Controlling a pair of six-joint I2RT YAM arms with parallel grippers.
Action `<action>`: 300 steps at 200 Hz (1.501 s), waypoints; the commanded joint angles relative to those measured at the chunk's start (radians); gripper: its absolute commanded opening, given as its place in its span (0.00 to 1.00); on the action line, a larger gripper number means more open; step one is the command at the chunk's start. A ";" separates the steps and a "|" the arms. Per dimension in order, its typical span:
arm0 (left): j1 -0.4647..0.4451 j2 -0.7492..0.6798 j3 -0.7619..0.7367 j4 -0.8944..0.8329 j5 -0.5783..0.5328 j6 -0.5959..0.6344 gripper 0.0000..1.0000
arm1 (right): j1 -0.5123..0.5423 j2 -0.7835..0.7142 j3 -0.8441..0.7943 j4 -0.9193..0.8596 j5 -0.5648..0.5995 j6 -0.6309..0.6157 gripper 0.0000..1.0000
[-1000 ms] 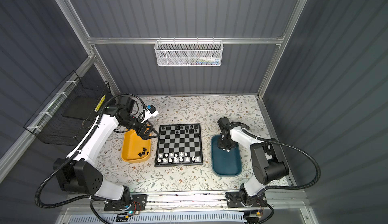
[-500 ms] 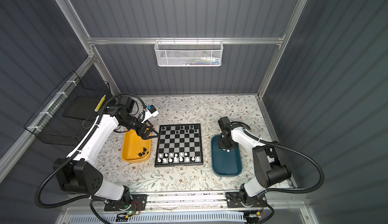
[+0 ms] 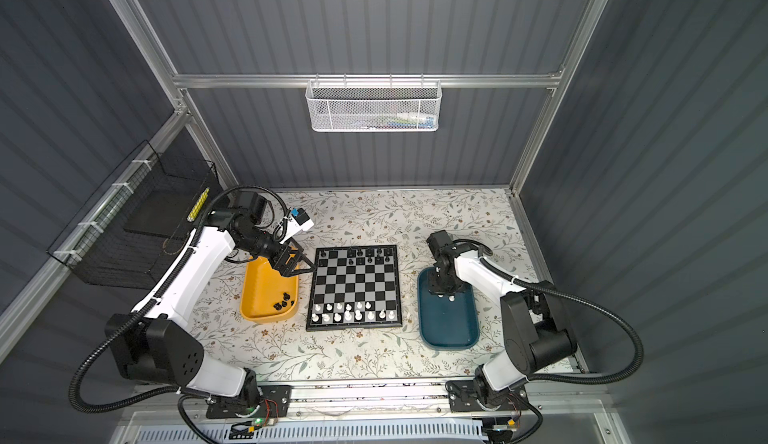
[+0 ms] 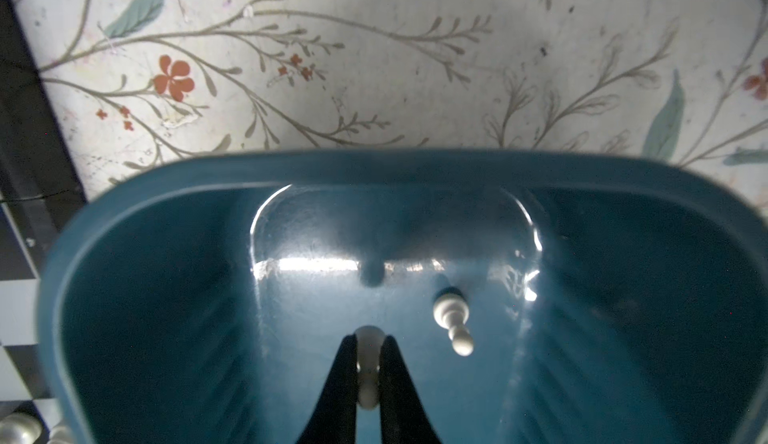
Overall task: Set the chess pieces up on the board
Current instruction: 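Lift the pawn and carry it with the right gripper over the board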
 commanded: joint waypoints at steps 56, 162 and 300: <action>-0.005 -0.005 0.015 -0.026 0.007 0.008 0.99 | 0.059 -0.044 0.107 -0.110 0.037 0.027 0.14; -0.006 -0.020 0.004 -0.024 0.008 0.008 1.00 | 0.305 0.109 0.342 -0.154 0.036 0.088 0.14; -0.005 -0.029 0.003 -0.025 0.036 0.004 0.99 | 0.495 0.286 0.403 -0.092 -0.035 0.164 0.14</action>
